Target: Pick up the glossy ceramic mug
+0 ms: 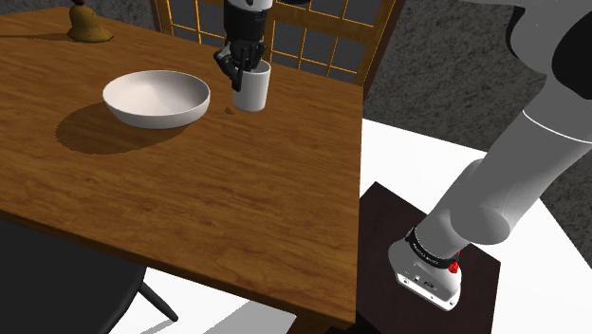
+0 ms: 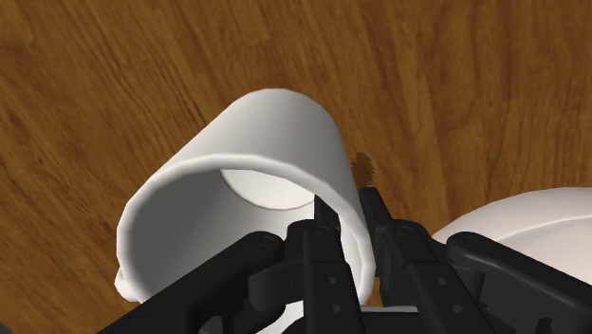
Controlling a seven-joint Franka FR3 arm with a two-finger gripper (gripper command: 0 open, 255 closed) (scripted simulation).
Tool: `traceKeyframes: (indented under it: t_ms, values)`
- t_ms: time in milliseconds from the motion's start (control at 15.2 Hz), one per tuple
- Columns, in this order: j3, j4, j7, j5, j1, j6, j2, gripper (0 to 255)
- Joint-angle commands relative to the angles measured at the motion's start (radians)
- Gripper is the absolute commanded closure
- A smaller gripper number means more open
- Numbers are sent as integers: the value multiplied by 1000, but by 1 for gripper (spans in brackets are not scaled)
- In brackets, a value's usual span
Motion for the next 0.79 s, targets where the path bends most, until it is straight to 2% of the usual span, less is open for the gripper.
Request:
traceKeyframes:
  t_ms: [0,726]
  values:
    - [1,25,-2,0,1,-24,2,255]
    - [7,219,-7,-15,11,-183,39,255]
